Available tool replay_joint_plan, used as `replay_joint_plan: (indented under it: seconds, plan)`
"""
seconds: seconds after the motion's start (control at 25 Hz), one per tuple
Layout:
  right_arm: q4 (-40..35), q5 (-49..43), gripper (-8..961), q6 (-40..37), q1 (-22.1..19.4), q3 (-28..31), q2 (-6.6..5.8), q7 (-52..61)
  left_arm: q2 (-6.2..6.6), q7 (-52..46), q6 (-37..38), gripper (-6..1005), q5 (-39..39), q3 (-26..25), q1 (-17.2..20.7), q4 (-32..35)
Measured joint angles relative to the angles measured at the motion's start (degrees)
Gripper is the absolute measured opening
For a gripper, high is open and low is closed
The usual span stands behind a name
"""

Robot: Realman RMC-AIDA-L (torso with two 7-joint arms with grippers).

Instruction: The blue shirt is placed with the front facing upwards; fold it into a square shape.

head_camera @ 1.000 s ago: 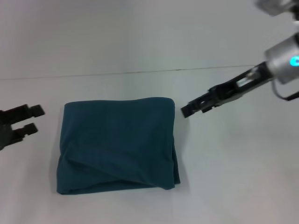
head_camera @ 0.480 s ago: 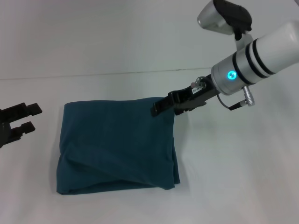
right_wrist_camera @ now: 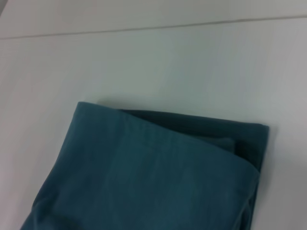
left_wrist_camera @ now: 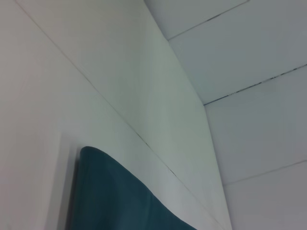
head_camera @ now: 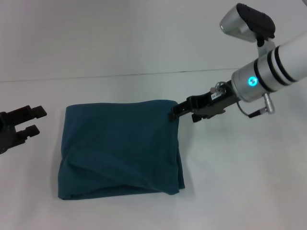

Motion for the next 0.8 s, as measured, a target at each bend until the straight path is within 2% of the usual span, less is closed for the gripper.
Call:
replay_joint_plan:
  seconds: [0.16, 0.28, 0.52, 0.8]
  plan:
    - [0.3, 2.1, 882, 1.8, -1.0, 0.3, 1.08, -0.5, -0.33, 0.1, -0.8, 725, -0.2, 0.5, 0.0, -0.1]
    - [1.2, 3.6, 883, 2.8, -1.1, 0.2, 1.41, -0.8, -0.46, 0.4, -1.3, 725, -0.2, 0.6, 0.0, -0.6]
    - [4.7, 5.8, 881, 7.9, -0.8, 0.1, 2.29, -1.3, -0.47, 1.2, -2.3, 725, -0.2, 0.6, -0.3, -2.1]
    - [6.2, 8.9, 873, 12.4, -0.5, 0.1, 3.96, -3.7, -0.44, 1.7, -2.5, 723, -0.3, 0.6, -0.8, -2.9]
